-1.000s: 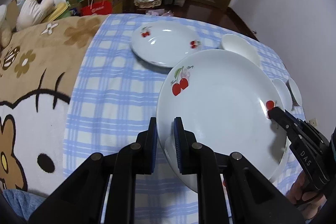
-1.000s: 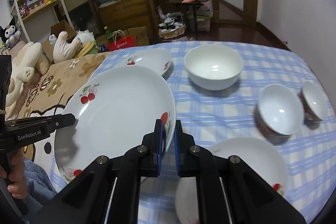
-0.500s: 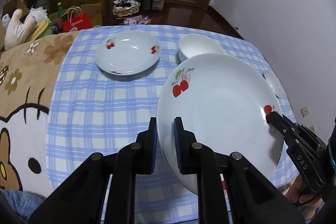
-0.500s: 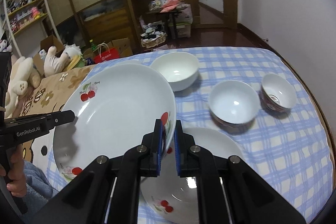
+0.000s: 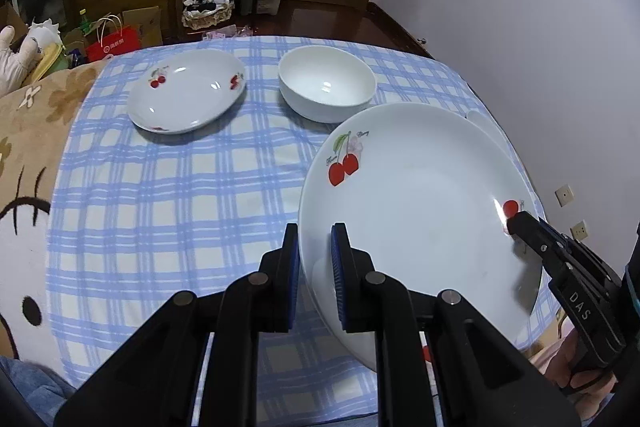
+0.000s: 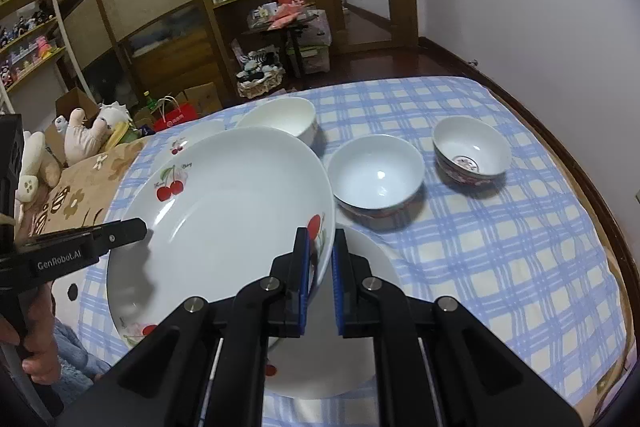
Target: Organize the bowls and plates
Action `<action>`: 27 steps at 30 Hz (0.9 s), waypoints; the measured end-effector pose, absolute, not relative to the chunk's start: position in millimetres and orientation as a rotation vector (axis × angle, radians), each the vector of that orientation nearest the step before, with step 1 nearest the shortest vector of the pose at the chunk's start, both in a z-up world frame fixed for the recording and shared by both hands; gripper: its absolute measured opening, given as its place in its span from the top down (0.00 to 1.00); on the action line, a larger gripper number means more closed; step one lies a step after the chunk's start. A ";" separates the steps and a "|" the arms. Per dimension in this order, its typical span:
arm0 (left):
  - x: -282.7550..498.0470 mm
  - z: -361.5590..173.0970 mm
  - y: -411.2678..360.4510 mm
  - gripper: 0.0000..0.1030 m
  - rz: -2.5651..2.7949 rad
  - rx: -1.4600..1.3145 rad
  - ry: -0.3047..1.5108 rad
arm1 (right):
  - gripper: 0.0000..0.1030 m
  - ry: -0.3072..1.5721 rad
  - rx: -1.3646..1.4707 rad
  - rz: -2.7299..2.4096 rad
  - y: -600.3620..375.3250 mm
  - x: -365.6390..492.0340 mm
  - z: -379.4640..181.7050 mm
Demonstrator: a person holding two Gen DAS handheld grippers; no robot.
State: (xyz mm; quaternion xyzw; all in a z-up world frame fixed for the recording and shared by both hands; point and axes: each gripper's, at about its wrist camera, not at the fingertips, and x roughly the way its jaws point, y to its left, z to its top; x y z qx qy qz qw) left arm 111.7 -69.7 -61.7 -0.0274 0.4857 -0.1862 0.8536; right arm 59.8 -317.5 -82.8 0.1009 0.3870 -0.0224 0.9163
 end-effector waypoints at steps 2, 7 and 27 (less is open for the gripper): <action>110.0 -67.5 -73.2 0.86 -0.399 -0.063 1.028 | 0.89 0.803 0.205 -0.053 -319.6 57.8 -85.3; 107.2 -78.4 -82.3 0.86 -0.405 -0.045 1.045 | 0.89 0.820 0.212 -0.063 -325.7 53.9 -94.6; 109.6 -106.5 -102.7 0.86 -0.430 -0.006 1.087 | 0.89 0.891 0.252 -0.105 -342.5 48.0 -133.1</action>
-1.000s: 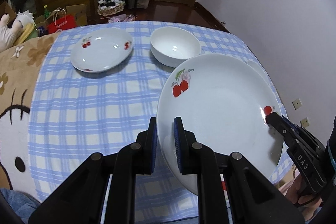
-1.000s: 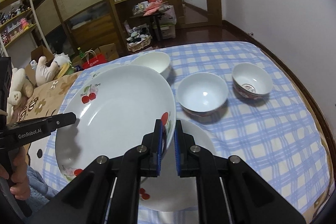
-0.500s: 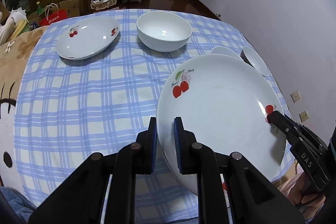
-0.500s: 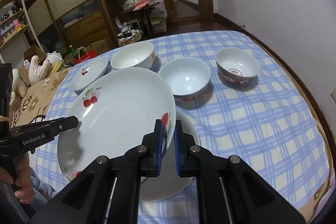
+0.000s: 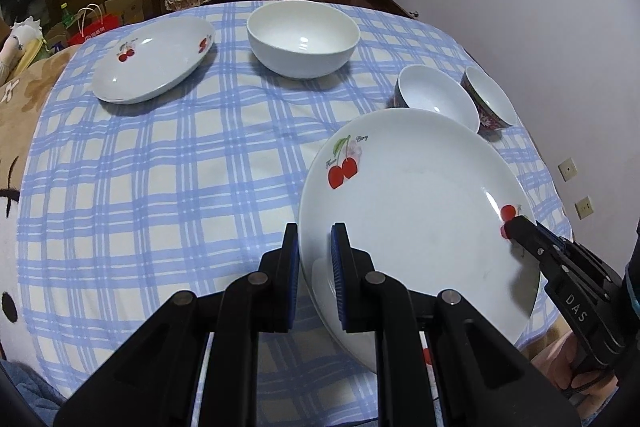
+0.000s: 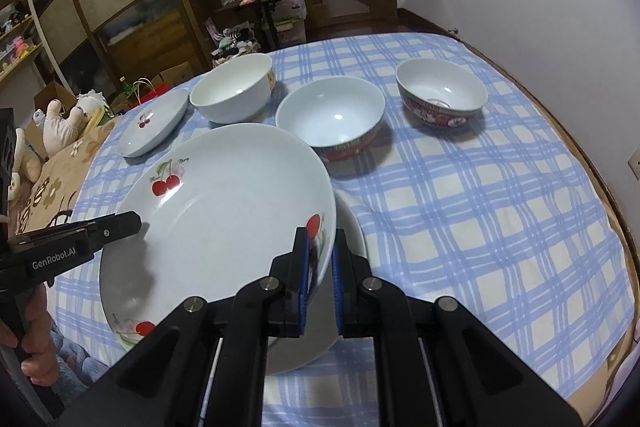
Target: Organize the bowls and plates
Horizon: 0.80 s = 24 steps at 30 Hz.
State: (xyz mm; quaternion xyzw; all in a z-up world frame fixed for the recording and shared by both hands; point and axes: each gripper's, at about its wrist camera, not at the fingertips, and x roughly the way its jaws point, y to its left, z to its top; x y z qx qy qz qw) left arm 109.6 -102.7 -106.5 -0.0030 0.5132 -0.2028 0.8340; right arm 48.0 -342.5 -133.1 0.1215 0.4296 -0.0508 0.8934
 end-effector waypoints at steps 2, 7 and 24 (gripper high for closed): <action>109.6 -108.3 -104.5 0.86 -0.437 -0.003 1.088 | 0.89 0.898 0.265 -0.109 -346.0 46.8 -136.5; 109.2 -117.2 -107.7 0.86 -0.435 -0.003 1.104 | 0.89 0.914 0.276 -0.117 -349.0 46.7 -141.4; 108.7 -138.0 -118.8 0.86 -0.426 0.046 1.155 | 0.89 0.971 0.291 -0.145 -355.2 56.3 -159.9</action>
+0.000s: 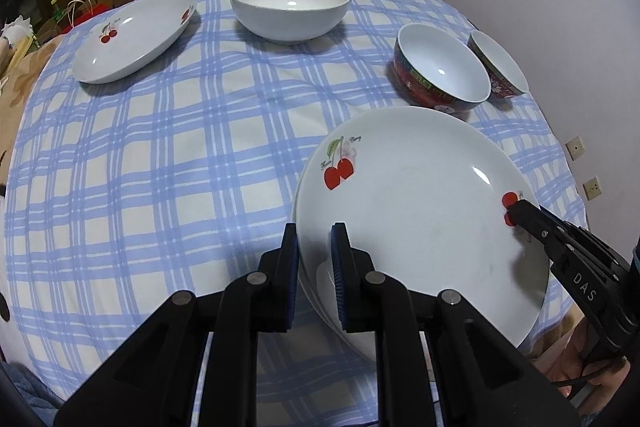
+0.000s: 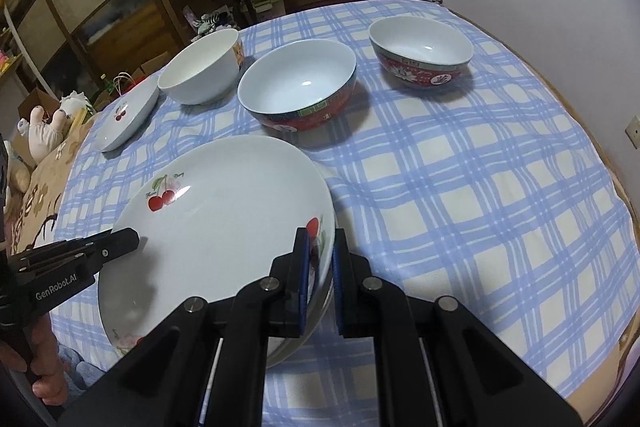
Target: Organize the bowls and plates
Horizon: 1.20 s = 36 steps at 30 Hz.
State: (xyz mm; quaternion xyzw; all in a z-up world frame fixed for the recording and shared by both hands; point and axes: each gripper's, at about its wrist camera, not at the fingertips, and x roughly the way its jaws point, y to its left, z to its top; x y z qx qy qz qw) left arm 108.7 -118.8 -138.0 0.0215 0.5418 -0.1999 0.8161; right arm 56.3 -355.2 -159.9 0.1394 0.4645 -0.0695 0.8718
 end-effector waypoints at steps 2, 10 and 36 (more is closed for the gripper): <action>109.5 -139.4 -118.4 0.86 -0.422 0.047 1.159 | 0.89 0.974 0.286 -0.145 -354.4 57.3 -161.5; 111.4 -143.5 -120.3 0.86 -0.416 0.058 1.172 | 0.89 0.981 0.277 -0.151 -353.3 57.7 -164.3; 115.6 -151.4 -122.8 0.86 -0.394 0.079 1.202 | 0.89 1.018 0.264 -0.157 -351.1 62.8 -172.7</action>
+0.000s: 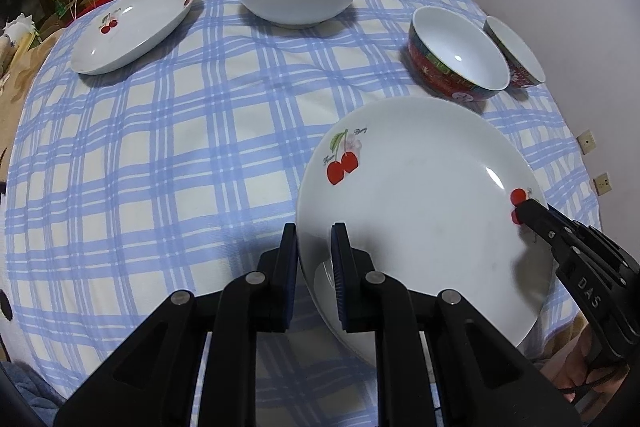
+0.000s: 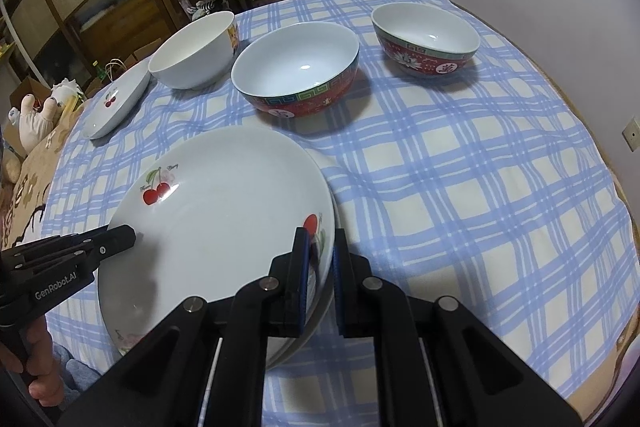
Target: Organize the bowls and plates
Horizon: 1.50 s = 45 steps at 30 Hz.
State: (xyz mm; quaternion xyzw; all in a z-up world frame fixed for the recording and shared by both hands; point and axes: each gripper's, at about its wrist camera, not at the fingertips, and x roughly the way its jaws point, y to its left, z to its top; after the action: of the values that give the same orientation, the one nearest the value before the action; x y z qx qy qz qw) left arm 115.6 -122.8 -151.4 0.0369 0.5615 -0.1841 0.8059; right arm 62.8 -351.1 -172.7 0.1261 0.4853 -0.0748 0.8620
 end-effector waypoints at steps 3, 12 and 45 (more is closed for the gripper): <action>119.0 -159.4 -122.6 0.86 -0.380 0.089 1.225 | 0.89 1.025 0.238 -0.153 -345.4 63.6 -173.5; 116.6 -158.3 -122.4 0.86 -0.376 0.102 1.217 | 0.88 1.027 0.230 -0.156 -345.5 64.0 -173.1; 102.0 -150.4 -116.0 0.81 -0.344 0.155 1.168 | 0.85 1.037 0.174 -0.206 -338.5 59.5 -169.4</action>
State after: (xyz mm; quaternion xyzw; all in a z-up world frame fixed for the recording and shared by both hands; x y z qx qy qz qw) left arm 102.0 -116.0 -150.4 0.0728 0.5479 -0.1612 0.8176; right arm 59.5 -338.5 -169.4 0.0830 0.4941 -0.0983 0.8598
